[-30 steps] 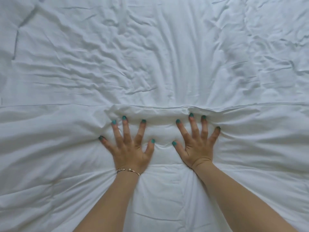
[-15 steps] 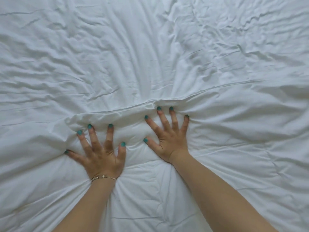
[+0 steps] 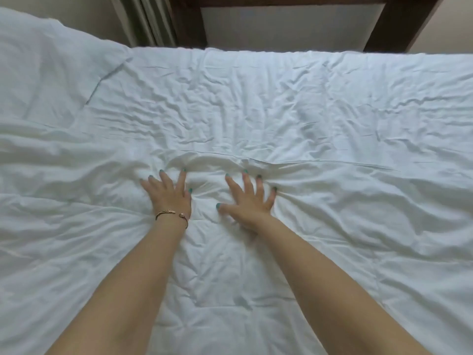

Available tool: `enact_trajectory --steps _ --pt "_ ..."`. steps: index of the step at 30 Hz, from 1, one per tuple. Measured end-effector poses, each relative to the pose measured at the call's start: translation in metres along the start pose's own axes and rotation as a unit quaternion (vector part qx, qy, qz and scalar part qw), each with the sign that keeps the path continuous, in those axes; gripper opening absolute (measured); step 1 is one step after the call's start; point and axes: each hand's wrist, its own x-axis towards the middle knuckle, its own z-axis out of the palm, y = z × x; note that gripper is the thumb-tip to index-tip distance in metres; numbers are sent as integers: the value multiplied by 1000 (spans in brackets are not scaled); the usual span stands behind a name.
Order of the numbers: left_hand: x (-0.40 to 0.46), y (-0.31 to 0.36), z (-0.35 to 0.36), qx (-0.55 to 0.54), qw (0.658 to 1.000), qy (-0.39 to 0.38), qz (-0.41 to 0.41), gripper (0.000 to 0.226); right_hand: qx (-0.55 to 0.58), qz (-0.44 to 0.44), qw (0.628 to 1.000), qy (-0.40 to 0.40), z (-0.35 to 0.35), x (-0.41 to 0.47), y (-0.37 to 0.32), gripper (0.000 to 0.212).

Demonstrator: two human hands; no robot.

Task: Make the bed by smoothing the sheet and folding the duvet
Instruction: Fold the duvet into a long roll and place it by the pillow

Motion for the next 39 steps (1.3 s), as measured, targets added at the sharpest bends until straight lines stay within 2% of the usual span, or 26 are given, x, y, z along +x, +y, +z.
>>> enact_trajectory --steps 2,4,6,9,11,12,16,22,31,39 --pt "-41 40 -33 -113 991 -51 -48 65 -24 -70 997 -29 -36 -44 29 63" --pt "-96 97 -59 -250 967 -51 -8 62 -85 -84 993 6 -66 -103 83 53" --pt "-159 165 -84 -328 938 -30 105 58 -122 -37 991 36 -90 -158 156 51" --pt "-235 269 -119 -340 894 -1 292 66 -151 65 984 72 -123 -212 267 67" --pt "-253 330 -145 -332 871 18 362 71 -172 144 971 80 -149 -225 337 55" --pt "-251 355 -154 -321 873 26 366 71 -177 174 965 86 -161 -226 367 53" --pt "-221 412 -143 -207 934 51 286 83 -183 218 950 131 -187 -203 447 67" --pt "-204 440 -124 -208 931 77 291 90 -172 184 950 184 -155 -170 478 71" --pt "-190 457 -99 -235 918 125 295 88 -188 158 940 239 -139 -152 498 71" --pt "-190 457 -92 -226 919 117 301 88 -201 155 931 261 -141 -153 495 71"
